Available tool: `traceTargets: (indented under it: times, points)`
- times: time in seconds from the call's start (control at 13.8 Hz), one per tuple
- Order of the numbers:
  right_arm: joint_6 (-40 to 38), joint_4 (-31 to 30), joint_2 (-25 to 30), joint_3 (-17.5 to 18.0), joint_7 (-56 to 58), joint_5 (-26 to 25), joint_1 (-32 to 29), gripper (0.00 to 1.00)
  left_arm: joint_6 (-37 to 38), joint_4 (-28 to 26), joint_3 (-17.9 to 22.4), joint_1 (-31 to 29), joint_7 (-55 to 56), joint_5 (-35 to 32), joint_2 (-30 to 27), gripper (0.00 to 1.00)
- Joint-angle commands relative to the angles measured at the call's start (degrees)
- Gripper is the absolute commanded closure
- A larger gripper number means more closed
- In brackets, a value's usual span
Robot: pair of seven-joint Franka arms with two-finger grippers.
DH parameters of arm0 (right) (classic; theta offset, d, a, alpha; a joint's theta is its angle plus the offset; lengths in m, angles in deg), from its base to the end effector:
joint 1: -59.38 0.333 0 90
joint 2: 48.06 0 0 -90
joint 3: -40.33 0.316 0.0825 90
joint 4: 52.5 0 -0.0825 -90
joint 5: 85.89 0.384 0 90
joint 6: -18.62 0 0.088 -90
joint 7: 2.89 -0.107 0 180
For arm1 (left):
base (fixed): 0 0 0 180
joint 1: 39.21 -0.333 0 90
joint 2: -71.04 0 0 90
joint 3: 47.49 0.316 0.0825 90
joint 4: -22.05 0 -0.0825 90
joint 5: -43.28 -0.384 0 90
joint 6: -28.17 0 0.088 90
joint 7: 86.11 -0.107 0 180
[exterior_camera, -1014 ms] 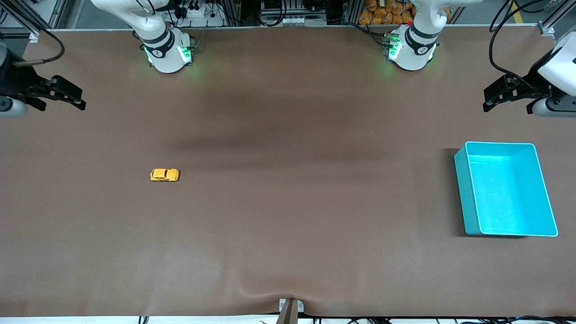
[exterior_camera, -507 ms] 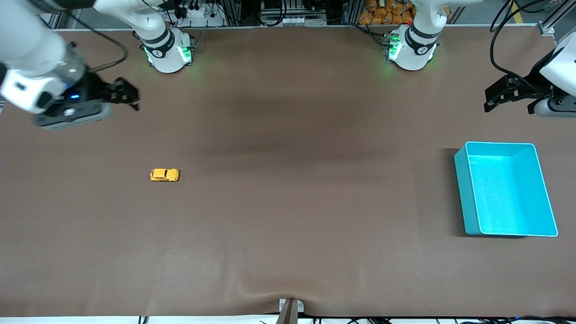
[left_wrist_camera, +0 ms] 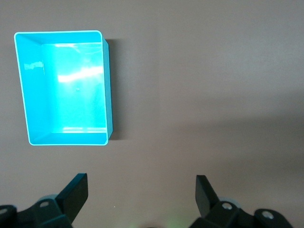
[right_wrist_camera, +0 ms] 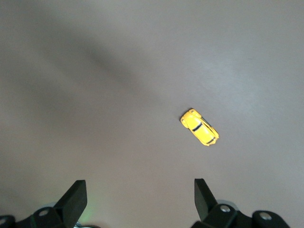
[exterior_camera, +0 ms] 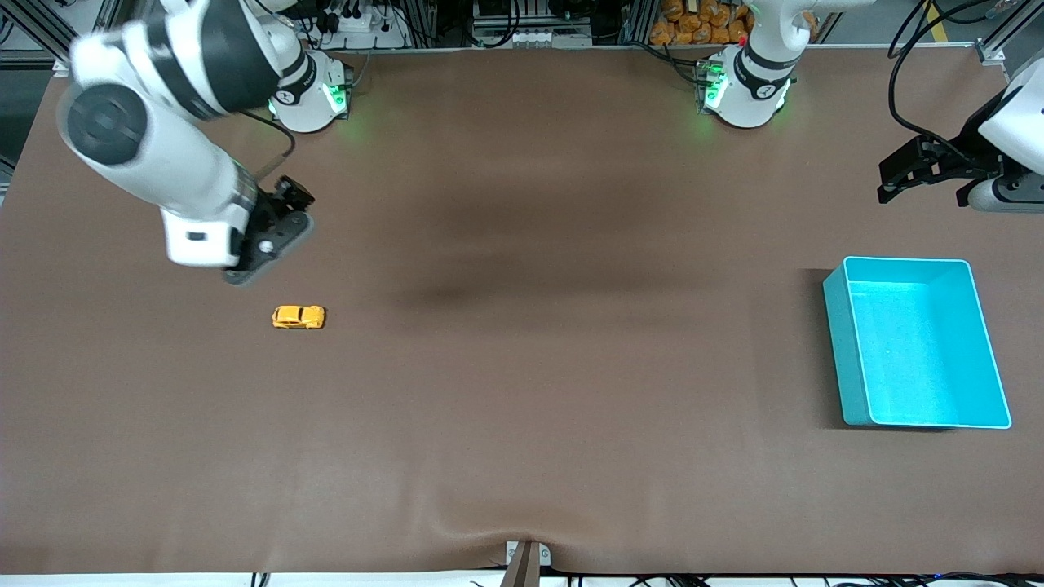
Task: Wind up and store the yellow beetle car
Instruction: 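Reach the right gripper down over the yellow beetle car, then close the right gripper on the yellow car's body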
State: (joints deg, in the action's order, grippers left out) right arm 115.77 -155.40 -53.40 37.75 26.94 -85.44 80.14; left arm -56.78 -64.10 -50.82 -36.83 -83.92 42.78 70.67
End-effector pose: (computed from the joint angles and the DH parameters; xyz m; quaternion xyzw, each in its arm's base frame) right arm 0.5390 0.1786 0.4762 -0.9096 -0.4040 0.0959 0.0115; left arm 0.5412 -0.0532 0.6518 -0.9995 0.0304 0.0069 0.0050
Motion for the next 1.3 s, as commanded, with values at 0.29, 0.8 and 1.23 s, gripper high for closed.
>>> traceTargets:
  times: [0.29, 0.8, 1.23]
  points:
    - [12.3, -13.4, 1.6, -0.6, 14.5, -1.2, 0.6, 0.00, 0.5, 0.1, -0.1, -0.5, 0.3, 0.7, -0.2, 0.00]
    - [24.5, -19.7, -2.0, -0.8, 36.7, -3.8, -4.9, 0.00, 0.5, 0.2, -0.1, -0.6, 0.3, 0.7, -0.1, 0.00]
    - [34.3, -22.3, -5.4, -0.8, 41.6, -9.6, -6.3, 0.00, 0.5, 0.1, -0.1, -0.6, 0.3, 0.7, -0.1, 0.00]
